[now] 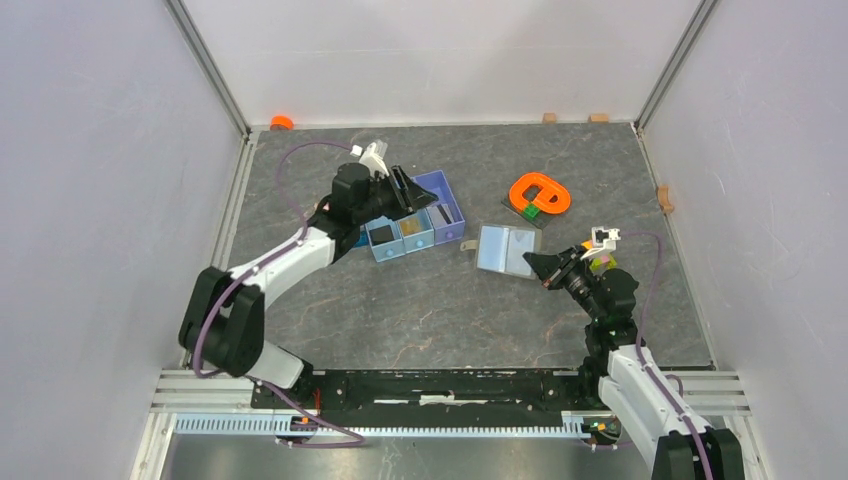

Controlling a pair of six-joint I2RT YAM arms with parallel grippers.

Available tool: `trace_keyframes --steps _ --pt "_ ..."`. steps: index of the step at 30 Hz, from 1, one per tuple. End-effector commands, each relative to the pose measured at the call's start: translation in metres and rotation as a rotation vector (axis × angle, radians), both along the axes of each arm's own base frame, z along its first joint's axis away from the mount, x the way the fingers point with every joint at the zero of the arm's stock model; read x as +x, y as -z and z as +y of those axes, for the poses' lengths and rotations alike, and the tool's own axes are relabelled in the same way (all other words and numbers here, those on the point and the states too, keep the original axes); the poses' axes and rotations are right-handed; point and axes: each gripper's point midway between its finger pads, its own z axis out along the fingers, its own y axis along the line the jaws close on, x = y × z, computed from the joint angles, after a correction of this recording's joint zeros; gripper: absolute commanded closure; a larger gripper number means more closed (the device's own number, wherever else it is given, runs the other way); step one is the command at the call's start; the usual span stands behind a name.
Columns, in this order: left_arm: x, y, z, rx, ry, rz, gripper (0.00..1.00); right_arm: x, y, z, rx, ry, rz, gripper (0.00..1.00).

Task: Take the credit cards out of the card holder
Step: Place the credit card in the storage box.

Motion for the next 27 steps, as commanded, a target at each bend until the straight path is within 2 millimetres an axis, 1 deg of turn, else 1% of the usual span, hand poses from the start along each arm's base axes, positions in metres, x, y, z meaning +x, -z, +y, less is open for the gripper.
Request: trace_keyframes --steps 1,4,7,8,9,10,11,12,13,14,15,17,19,23,27 --pt "-0.022 -0.028 0.004 0.0 0.008 -0.072 0.47 -0.001 -0.013 0.006 0.03 -0.041 -0.055 1.0" --pt "-0.036 -0.04 0.003 -0.008 0.008 -0.069 0.43 -0.002 -0.01 0.008 0.036 -0.053 -0.045 1.0" --pt "-0.057 -0.049 -0.004 -0.008 0.01 -0.057 0.33 -0.005 -0.011 0.013 0.05 -0.082 -0.047 1.0" --pt "-0.068 -0.049 -0.011 0.005 0.022 -0.049 0.25 -0.006 -0.011 0.014 0.057 -0.091 -0.046 1.0" --pt "-0.081 -0.049 -0.019 0.037 0.048 -0.029 0.12 -0.008 -0.011 0.016 0.066 -0.106 -0.045 1.0" --pt "-0.092 -0.05 -0.024 0.07 0.069 -0.017 0.03 -0.01 -0.013 0.018 0.078 -0.119 -0.051 1.0" --pt "-0.104 -0.056 -0.032 0.101 0.098 -0.021 0.0 -0.012 -0.013 0.02 0.084 -0.136 -0.056 1.0" --pt "-0.113 -0.06 -0.035 0.138 0.125 -0.025 0.0 -0.013 -0.014 0.021 0.088 -0.145 -0.06 1.0" --pt "-0.121 -0.062 -0.035 0.177 0.141 -0.029 0.0 -0.014 -0.015 0.022 0.091 -0.152 -0.068 1.0" --pt "-0.125 -0.062 -0.031 0.203 0.141 -0.036 0.0 -0.014 -0.013 0.022 0.089 -0.154 -0.071 1.0" --pt "-0.127 -0.061 -0.025 0.22 0.129 -0.05 0.0 -0.014 -0.011 0.022 0.08 -0.152 -0.072 1.0" --pt "-0.124 -0.055 -0.011 0.253 0.088 -0.104 0.0 -0.014 -0.008 0.022 0.072 -0.15 -0.07 1.0" --pt "-0.118 -0.044 0.0 0.29 0.046 -0.149 0.0 -0.016 -0.01 0.024 0.08 -0.168 -0.086 1.0" --pt "-0.107 -0.025 0.004 0.342 0.032 -0.219 0.0 -0.019 -0.018 0.028 0.095 -0.204 -0.124 1.0" --pt "-0.11 -0.006 -0.011 0.307 0.094 -0.228 0.0 -0.018 -0.018 0.027 0.086 -0.199 -0.129 1.0"
